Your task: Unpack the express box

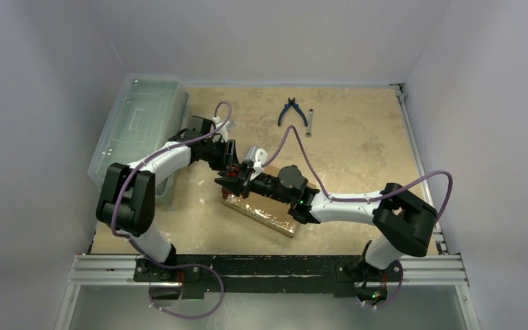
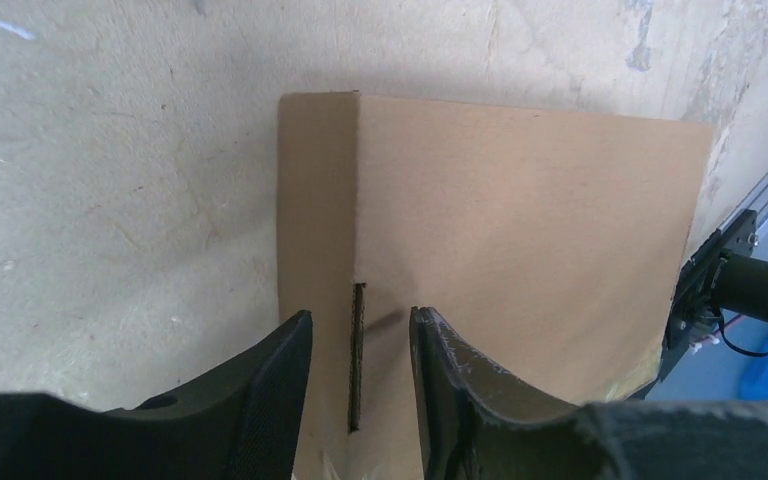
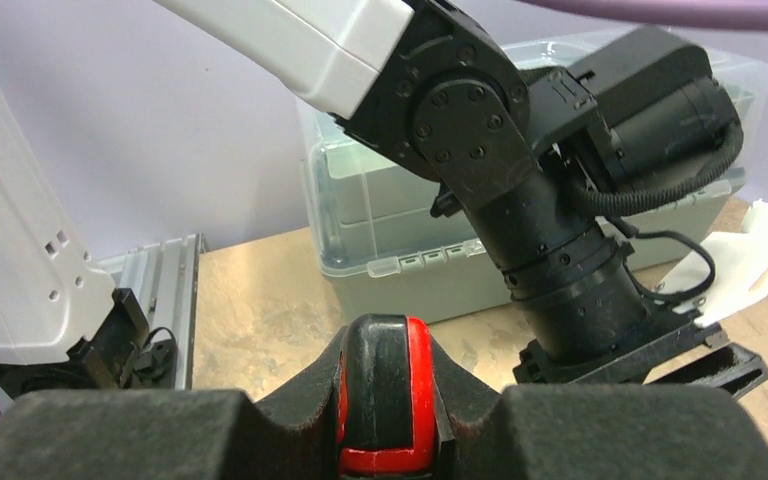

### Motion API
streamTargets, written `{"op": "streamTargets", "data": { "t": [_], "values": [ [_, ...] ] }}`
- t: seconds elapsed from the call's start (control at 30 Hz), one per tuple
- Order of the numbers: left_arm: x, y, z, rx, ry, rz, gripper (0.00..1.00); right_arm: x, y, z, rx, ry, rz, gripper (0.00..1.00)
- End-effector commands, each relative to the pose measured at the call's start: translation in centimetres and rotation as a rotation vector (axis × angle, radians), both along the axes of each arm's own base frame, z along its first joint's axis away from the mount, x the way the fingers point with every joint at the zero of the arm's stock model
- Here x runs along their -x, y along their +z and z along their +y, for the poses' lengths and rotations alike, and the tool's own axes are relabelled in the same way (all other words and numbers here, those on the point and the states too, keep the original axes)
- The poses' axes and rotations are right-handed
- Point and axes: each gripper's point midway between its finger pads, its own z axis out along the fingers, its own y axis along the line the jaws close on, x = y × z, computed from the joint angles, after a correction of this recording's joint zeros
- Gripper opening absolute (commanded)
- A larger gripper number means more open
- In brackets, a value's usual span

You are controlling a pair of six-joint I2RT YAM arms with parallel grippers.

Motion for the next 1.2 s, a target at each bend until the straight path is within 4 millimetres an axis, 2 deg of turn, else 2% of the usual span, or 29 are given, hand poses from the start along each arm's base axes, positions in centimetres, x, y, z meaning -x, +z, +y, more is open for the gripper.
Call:
{"op": "streamTargets", "data": {
  "t": [0.0, 0.23, 0.47, 1.17],
  "values": [
    [0.6, -1.0, -0.5, 0.034, -0.024, 0.054, 0.39, -0.3, 3.0, 0.5, -0.070, -0.009, -0.054, 0.00],
    [0.5, -1.8, 0.2, -0.015, -0.007, 0.063, 0.32, -0.5, 2.0, 0.7, -0.054, -0.012, -0.042, 0.00],
    [0.6, -2.0, 0.3, -0.024, -0.006, 0.066, 0.29, -1.8, 1.6, 0.7, -0.022, -0.079, -0.074, 0.00],
    [0.6, -1.7, 0.2, -0.015, -0.010, 0.060, 0.25, -1.1, 0.1, 2.0, 0.027, -0.053, -0.088, 0.00]
  ]
}}
